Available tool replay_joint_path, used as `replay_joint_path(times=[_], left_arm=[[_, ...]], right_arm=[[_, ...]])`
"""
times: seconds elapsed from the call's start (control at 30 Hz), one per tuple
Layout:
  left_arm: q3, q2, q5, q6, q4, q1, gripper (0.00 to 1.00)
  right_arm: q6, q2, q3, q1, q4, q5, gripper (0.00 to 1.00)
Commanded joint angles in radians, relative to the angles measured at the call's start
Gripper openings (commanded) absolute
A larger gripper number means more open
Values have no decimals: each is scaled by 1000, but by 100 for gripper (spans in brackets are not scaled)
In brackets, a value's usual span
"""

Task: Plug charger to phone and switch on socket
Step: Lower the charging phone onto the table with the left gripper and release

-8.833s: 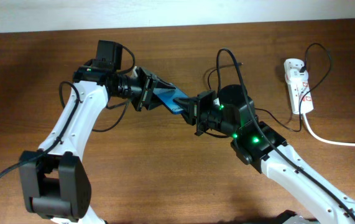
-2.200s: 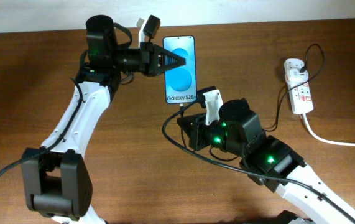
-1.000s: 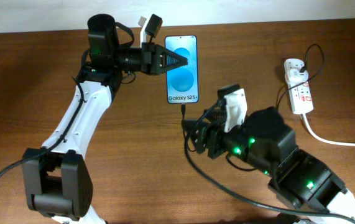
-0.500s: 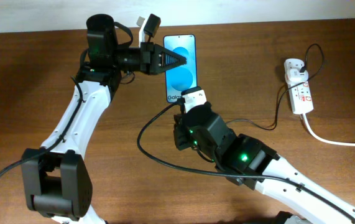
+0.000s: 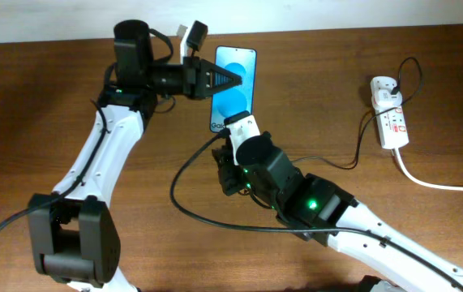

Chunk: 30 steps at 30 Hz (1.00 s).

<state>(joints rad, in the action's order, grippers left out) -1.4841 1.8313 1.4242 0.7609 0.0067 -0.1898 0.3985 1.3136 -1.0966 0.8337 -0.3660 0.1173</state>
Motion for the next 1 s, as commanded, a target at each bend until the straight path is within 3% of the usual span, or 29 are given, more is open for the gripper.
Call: replay_joint_path(times=[0.0, 0.1, 0.13, 0.17, 0.2, 0.33, 0.47, 0.6, 0.77, 0.97], left_arm=[[44, 5, 72, -80, -24, -45, 0], [44, 5, -113, 43, -24, -29, 0], [44, 5, -194, 124, -23, -31, 0], [43, 5, -274, 211, -14, -48, 0], [42, 5, -320, 295, 55, -96, 0], [39, 5, -403, 401, 248, -278, 0], [40, 21, -420, 267, 76, -329, 0], [40, 112, -536, 15, -254, -243, 0], [40, 271, -536, -165, -314, -187, 0], [40, 391, -593, -220, -315, -187, 0]], right_arm=[[-24, -50, -122, -48, -38, 98, 46], [-24, -126, -179, -50, -248, 98, 74], [-25, -157, -205, -50, -312, 113, 90], [-24, -218, -253, -50, -407, 156, 99], [-24, -279, -294, -50, -479, 224, 99], [-24, -475, -339, -50, -558, 498, 99], [-24, -600, -339, -50, -589, 576, 99], [-23, -605, -317, -50, -607, 576, 99], [10, -534, -296, -50, -607, 576, 99], [10, -395, -296, -50, -612, 575, 99]])
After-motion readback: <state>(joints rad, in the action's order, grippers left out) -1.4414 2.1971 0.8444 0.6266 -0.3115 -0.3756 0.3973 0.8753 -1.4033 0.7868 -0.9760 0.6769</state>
